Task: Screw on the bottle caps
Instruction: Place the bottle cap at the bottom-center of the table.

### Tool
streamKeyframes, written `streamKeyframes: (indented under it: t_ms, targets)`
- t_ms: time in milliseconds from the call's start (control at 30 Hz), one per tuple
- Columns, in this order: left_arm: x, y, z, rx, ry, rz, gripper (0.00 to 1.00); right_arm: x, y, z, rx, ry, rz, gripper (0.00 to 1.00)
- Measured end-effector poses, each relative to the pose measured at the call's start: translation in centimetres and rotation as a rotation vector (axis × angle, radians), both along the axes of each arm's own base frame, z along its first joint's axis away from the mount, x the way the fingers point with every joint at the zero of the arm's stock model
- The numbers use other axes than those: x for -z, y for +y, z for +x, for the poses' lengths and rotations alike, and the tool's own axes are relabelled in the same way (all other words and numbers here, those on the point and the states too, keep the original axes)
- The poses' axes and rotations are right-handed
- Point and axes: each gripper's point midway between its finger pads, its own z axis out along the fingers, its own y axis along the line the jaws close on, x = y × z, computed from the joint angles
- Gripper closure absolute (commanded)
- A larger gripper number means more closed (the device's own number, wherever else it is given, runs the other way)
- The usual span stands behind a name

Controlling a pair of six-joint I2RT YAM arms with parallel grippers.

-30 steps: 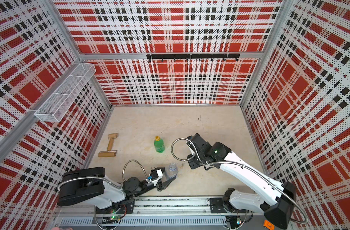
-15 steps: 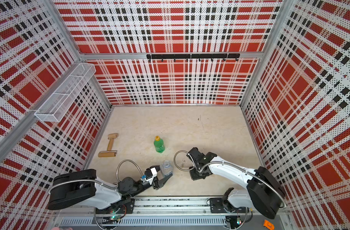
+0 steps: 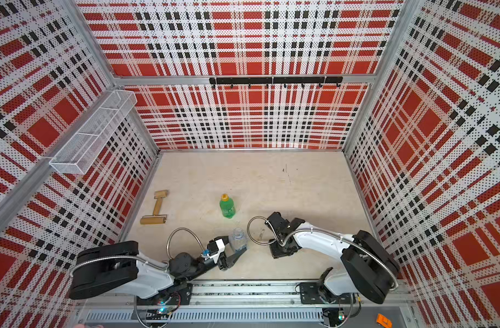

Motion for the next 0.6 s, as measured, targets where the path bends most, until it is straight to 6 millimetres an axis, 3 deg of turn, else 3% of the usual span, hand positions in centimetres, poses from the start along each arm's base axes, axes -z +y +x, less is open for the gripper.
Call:
streamKeyframes:
  t_ms: [300, 433, 600]
  targets:
    - [0.2, 0.0, 0.0, 0.0, 0.002, 0.006, 0.42, -0.6, -0.1, 0.3, 0.009, -0.016, -0.006, 0.58]
    - [0.2, 0.0, 0.0, 0.001, 0.002, 0.005, 0.42, -1.2, 0.1, 0.6, 0.011, -0.036, 0.008, 0.52]
    - [0.2, -0.1, 0.0, 0.001, 0.002, 0.006, 0.42, -1.2, -0.4, 0.9, 0.022, -0.056, -0.019, 0.54]
